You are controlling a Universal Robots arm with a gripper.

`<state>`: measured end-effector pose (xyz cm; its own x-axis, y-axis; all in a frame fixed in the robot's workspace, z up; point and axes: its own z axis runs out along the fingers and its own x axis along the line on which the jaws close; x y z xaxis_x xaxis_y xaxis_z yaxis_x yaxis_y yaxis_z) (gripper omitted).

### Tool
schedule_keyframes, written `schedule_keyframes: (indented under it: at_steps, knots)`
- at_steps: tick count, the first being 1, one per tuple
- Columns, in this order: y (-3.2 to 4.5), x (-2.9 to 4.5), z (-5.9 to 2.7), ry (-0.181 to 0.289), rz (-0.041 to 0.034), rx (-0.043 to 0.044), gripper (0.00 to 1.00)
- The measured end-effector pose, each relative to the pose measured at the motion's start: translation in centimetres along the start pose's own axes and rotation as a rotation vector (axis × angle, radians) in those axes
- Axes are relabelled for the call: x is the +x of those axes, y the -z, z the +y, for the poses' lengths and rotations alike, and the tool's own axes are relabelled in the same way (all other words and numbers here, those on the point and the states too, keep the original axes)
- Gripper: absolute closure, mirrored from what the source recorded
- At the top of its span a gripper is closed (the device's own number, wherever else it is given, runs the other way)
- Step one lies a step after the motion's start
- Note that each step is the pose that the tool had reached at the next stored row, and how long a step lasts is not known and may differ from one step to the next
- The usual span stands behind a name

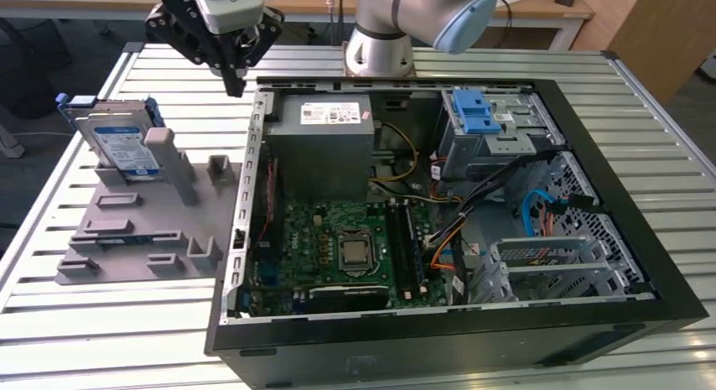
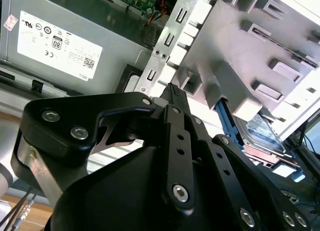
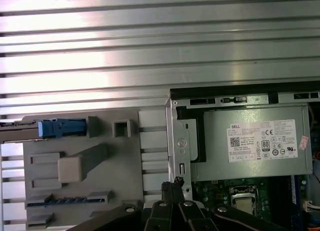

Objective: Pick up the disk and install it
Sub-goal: 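Reach for the disk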

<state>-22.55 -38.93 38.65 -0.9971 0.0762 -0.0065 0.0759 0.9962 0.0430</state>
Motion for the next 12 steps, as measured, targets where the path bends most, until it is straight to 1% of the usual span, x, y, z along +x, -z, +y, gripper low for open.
schedule_keyframes:
  at_steps: [12]
  knots:
    - [-0.09, 1.24, 0.03, 0.0, 0.002, 0.0001, 0.89]
